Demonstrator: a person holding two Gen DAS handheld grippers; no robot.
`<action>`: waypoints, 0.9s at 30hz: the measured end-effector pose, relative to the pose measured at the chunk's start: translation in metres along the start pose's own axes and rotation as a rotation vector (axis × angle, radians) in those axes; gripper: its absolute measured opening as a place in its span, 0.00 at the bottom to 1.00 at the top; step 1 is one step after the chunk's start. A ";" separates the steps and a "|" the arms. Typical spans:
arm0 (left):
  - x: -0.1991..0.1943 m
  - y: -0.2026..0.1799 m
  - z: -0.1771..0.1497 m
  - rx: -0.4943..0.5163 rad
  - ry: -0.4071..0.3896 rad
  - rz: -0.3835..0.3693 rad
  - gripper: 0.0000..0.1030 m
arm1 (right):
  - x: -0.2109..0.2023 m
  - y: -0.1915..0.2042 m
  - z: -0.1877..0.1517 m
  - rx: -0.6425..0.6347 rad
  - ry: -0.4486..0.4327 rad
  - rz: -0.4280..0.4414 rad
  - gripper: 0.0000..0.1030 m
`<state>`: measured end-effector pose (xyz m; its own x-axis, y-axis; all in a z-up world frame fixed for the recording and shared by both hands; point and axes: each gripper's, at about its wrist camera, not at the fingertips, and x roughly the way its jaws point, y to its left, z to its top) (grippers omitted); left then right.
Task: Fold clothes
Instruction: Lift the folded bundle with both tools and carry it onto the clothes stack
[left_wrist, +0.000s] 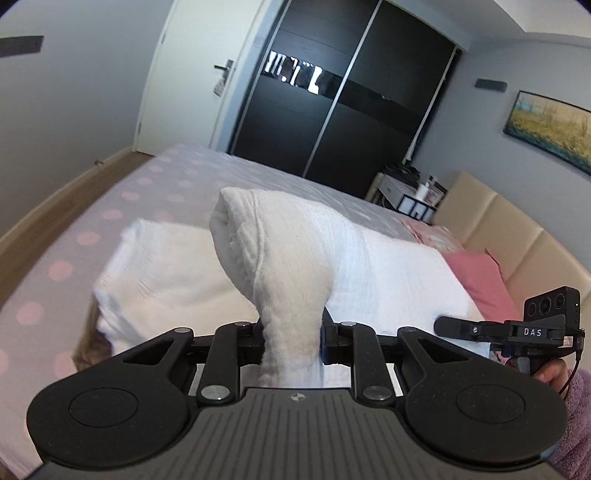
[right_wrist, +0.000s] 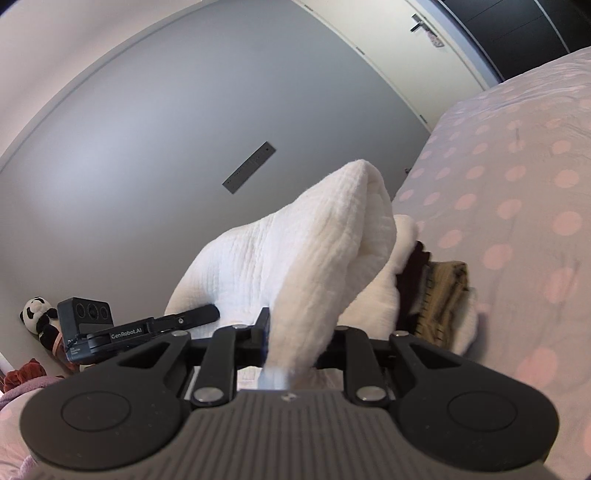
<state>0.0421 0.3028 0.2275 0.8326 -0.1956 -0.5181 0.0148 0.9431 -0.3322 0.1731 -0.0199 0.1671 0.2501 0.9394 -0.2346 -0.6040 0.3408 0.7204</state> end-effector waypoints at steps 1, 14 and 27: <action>-0.003 0.006 0.006 -0.003 -0.007 0.008 0.19 | 0.010 0.003 0.006 -0.004 0.005 0.003 0.21; 0.050 0.092 0.040 -0.071 0.050 0.042 0.19 | 0.121 -0.007 0.053 0.039 0.103 -0.011 0.22; 0.116 0.184 0.008 -0.236 0.067 -0.017 0.27 | 0.164 -0.079 0.039 0.106 0.139 -0.039 0.30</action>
<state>0.1460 0.4562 0.1130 0.7944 -0.2363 -0.5595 -0.1072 0.8522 -0.5121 0.2908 0.1054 0.0972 0.1604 0.9242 -0.3465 -0.5107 0.3781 0.7722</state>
